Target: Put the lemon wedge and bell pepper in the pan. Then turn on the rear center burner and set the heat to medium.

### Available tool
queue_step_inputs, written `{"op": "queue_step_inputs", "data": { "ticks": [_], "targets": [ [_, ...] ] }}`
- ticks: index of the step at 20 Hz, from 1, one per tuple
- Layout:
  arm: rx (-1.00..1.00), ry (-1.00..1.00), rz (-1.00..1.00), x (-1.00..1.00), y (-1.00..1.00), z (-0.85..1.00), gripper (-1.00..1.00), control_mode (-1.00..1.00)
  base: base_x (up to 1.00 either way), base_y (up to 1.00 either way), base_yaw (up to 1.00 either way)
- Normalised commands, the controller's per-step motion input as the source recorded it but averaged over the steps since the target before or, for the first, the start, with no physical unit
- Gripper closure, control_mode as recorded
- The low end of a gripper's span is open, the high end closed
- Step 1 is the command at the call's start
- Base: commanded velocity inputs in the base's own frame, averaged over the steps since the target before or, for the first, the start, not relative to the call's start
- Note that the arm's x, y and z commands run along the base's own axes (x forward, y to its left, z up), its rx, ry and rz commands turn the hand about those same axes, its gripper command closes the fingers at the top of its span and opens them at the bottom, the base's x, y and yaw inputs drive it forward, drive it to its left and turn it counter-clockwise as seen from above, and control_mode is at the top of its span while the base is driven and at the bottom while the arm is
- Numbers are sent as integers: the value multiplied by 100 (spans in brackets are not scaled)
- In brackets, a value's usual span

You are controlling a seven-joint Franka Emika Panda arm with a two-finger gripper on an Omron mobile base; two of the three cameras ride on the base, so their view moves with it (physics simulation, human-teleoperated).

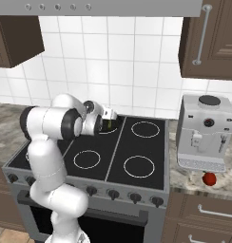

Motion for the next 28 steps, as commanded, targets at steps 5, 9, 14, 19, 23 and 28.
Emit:
{"op": "queue_step_inputs", "data": {
  "ticks": [5,9,14,19,23,28],
  "targets": [
    [4,16,0,-34,-55,78,-100,-100,0,0,0],
    [4,21,-1,-43,-62,60,-100,-100,0,0,0],
    [4,11,0,-58,-74,29,-100,-100,0,0,0],
    [7,10,-2,-59,-84,8,-100,-100,0,0,0],
    [4,11,-3,-51,-74,0,-100,-100,0,0,0],
    [0,9,-7,-49,-59,0,-100,-100,0,0,0]
  ]
}}
